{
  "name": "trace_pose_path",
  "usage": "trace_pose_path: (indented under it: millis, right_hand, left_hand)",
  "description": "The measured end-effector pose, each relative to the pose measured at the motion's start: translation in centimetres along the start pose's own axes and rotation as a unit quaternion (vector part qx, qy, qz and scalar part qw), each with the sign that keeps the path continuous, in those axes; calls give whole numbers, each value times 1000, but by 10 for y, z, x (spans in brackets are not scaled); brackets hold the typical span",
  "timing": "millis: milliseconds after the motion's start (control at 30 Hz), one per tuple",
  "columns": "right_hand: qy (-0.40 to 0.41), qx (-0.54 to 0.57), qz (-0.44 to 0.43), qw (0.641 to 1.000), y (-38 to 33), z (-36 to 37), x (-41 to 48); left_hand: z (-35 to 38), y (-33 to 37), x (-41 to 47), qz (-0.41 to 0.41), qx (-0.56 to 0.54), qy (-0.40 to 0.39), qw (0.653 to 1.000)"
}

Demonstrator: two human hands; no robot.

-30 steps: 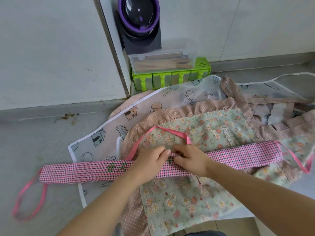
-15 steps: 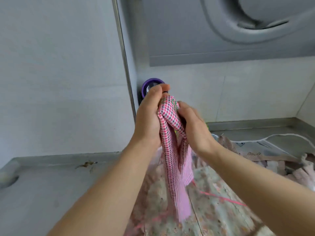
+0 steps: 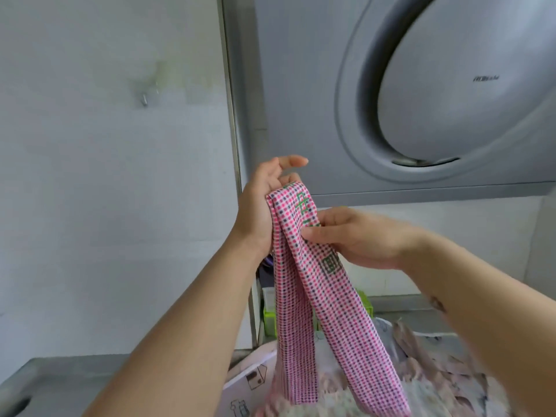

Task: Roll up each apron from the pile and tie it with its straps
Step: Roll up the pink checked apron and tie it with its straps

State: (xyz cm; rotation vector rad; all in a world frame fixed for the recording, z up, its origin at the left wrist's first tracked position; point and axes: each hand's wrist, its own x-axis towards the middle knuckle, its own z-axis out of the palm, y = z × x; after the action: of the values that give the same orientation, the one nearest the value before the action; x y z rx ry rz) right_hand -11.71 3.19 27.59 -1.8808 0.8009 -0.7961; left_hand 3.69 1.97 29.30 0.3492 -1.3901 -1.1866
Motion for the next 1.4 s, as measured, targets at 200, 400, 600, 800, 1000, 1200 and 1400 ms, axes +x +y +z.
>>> trace_pose_path:
  millis: [200, 400, 600, 800, 1000, 1200, 1400]
  right_hand:
    - [56, -75, -28, 995, -10, 8, 2]
    - [97, -123, -68, 985, -30, 6, 2]
    - [104, -101, -76, 986, -43, 6, 6]
    - [232, 12, -90, 968, -53, -6, 5]
    - [284, 63, -79, 954, -58, -2, 4]
    - [331, 82, -85, 936, -59, 6, 8]
    - [342, 117, -71, 930, -58, 10, 15]
  left_hand:
    - [12, 17, 14, 30, -71, -23, 997]
    - [10, 30, 19, 4, -102, -62, 993]
    - [14, 42, 25, 27, -149, -13, 988]
    - [8, 27, 17, 44, 118, 5, 992]
    - [2, -19, -35, 21, 213, -6, 977]
    - [0, -24, -46, 74, 223, 31, 971]
    - [-9, -32, -44, 2, 245, 8, 970]
